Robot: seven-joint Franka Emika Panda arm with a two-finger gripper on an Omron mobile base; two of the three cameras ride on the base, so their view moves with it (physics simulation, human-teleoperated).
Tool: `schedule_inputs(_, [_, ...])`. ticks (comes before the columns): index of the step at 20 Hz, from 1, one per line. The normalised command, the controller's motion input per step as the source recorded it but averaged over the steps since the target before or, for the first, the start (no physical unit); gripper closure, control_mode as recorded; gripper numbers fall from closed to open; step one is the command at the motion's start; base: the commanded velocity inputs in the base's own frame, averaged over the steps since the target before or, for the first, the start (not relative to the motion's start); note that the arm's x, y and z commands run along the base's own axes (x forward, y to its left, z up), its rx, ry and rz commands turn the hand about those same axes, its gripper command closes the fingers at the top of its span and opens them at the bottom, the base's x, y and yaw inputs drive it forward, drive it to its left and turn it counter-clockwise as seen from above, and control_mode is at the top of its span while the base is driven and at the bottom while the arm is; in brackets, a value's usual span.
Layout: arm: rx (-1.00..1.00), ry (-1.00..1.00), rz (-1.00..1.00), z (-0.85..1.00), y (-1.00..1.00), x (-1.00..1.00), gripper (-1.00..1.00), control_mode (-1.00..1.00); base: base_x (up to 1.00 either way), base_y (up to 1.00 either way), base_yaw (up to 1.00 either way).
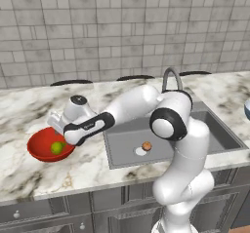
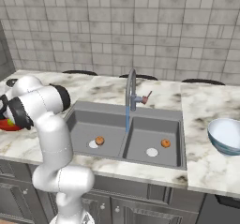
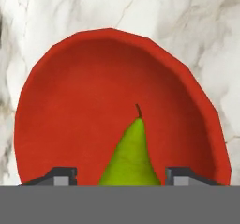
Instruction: Pick the tangerines from the sink and place them in one bowl. Place the pear in the other bowl. Then turn off the sink faucet.
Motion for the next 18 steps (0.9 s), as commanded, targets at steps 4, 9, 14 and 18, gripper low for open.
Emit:
schedule_inputs(4, [0.0, -0.12, 0.0, 0.09, -0.3, -0.03, -1.0, -1.0, 0.0, 0.0, 0.0])
schedule_inputs(9, [-0.01, -0.16, 0.0, 0.32, -0.66, -0.24, -1.0, -1.0, 0.0, 0.0, 0.0])
schedule_inputs(14, [-0.04, -0.08, 0.0, 0.29, -0.76, -0.39, -1.0, -1.0, 0.0, 0.0, 0.0])
schedule_inputs(18, [-0.02, 0.0, 0.0, 0.37, -0.83, -0.25, -1.0, -1.0, 0.0, 0.0, 0.0])
